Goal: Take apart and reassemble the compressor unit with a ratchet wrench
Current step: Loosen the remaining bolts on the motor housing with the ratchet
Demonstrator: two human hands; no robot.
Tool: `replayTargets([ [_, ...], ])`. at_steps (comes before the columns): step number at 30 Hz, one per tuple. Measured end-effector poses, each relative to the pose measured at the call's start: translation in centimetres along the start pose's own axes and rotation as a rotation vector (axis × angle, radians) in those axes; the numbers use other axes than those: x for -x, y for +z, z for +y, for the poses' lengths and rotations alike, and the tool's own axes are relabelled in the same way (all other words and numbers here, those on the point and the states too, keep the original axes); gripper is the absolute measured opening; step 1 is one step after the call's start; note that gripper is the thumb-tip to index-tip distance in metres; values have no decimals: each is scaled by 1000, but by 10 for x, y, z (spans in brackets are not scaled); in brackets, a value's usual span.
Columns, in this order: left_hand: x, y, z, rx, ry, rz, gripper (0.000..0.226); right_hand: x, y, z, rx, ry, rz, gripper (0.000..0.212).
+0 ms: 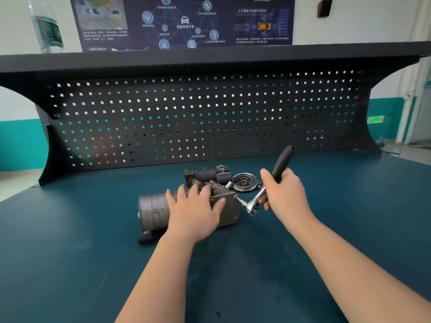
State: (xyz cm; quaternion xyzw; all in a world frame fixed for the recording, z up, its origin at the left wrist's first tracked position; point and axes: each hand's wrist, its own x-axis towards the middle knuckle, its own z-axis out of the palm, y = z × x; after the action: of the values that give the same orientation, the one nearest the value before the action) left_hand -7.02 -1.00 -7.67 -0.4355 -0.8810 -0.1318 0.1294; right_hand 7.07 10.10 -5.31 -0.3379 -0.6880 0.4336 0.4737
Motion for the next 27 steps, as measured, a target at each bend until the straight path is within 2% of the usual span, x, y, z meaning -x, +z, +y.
replayTargets([
  [7, 19, -13, 31, -198, -112, -22, 55, -17, -11, 4, -63, 65, -96, 22],
  [12, 32, -18, 54, -207, -222, 31, 48, -19, -17, 7, -30, 55, -69, 23],
  [16, 32, -20, 54, -39, -307, 39, 46, -11, -16, 3, -17, -72, -43, 15],
  [18, 30, -22, 56, 124, -253, 231, 36, -8, -14, -1, 2, -178, -68, 12],
  [20, 33, -25, 65, 443, -131, 492, 18, -6, -13, -6, 47, -267, -105, 15],
  [21, 36, -24, 72, 616, -135, 500, 12, -5, -14, -7, 59, -296, -122, 17],
  [22, 38, -22, 80, 792, -227, 400, 12, -5, -14, -8, 60, -318, -136, 18],
  [25, 25, -17, 102, 1431, -716, -107, 24, -5, -16, -10, 51, -346, -176, 16],
  [27, 14, -21, 108, 1799, -871, -350, 24, -4, -18, -11, 37, -352, -201, 13],
])
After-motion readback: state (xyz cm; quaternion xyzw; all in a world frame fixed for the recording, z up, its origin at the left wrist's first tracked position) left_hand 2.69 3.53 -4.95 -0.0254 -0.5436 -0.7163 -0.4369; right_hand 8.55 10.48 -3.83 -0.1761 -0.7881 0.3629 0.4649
